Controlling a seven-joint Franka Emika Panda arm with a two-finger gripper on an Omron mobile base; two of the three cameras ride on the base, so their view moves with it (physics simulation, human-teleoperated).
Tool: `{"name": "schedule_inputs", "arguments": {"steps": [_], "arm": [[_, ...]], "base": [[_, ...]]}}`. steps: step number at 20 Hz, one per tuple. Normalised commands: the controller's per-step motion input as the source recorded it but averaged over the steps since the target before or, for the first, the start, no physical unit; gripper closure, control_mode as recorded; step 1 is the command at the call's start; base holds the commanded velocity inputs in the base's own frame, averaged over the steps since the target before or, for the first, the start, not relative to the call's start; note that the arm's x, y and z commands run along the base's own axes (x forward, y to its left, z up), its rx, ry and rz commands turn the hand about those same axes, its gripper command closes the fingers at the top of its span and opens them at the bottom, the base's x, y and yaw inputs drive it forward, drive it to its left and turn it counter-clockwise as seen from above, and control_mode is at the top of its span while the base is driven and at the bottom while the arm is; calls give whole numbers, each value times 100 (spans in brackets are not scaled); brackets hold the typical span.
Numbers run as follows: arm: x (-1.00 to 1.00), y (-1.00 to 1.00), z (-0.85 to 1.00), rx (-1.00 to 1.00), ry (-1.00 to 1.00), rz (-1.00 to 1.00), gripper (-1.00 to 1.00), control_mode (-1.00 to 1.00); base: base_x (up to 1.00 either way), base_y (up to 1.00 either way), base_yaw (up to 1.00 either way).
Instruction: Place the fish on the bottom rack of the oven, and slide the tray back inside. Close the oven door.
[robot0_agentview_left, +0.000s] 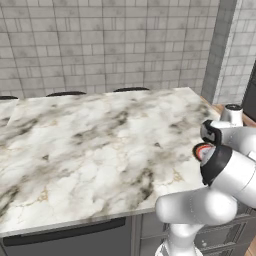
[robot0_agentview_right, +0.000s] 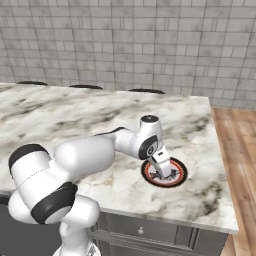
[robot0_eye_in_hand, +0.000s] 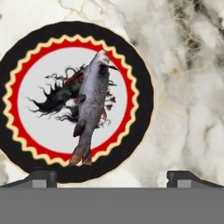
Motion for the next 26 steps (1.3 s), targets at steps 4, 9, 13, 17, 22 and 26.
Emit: {"name": "schedule_inputs", "arguments": {"steps": [4, 9, 13, 17, 22, 26], "arm": [[29, 0, -17, 0, 0, -3, -100, -100], [14, -8, -22, 0, 0, -3, -100, -100], [1, -10, -27, 0, 0, -2, -100, -100], [6, -7, -26, 0, 0, -1, -100, -100], [15, -6, -16, 1, -2, 0, -100, -100], [19, -11, -15, 2, -1, 0, -100, -100]], "base": [[0, 0, 0], [0, 0, 0], [0, 0, 0], [0, 0, 0], [0, 0, 0], [0, 0, 0]]}}
